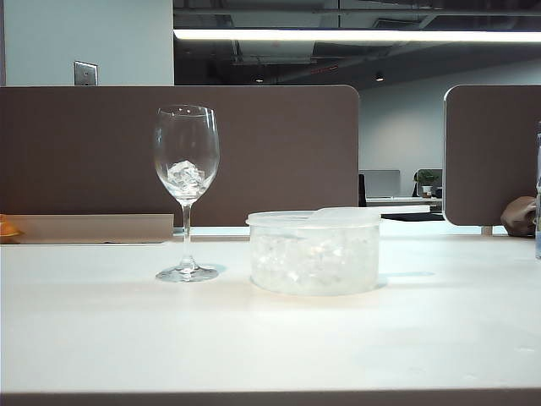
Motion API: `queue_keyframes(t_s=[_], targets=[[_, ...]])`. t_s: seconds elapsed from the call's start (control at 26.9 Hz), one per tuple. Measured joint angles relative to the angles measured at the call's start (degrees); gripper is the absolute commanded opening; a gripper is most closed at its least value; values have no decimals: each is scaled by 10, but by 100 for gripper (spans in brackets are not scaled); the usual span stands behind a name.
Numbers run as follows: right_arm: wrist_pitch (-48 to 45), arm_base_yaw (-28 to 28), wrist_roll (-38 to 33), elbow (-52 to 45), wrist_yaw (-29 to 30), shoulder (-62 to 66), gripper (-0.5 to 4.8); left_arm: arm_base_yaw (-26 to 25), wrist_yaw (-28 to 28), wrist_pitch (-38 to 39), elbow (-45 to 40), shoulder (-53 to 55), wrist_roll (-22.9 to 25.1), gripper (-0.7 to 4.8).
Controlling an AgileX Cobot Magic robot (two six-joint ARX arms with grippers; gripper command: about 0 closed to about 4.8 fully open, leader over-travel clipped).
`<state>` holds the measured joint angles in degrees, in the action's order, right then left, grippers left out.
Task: Pick up an ice shovel filled with ice cubes and pour the ice from the shovel into the glass.
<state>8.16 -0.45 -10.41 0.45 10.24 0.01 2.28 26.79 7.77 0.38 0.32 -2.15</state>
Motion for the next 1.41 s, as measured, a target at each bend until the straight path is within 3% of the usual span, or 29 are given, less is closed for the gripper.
queue_keyframes(t_s=[0.19, 0.6, 1.41], targets=[[16, 0, 2, 0, -1, 0, -5, 0, 0, 0, 0, 0, 0, -5], [17, 0, 117, 0, -32, 0, -5, 0, 0, 0, 0, 0, 0, -5], [20, 1, 120, 0, -50, 0, 0, 0, -13, 0, 0, 0, 0, -5]])
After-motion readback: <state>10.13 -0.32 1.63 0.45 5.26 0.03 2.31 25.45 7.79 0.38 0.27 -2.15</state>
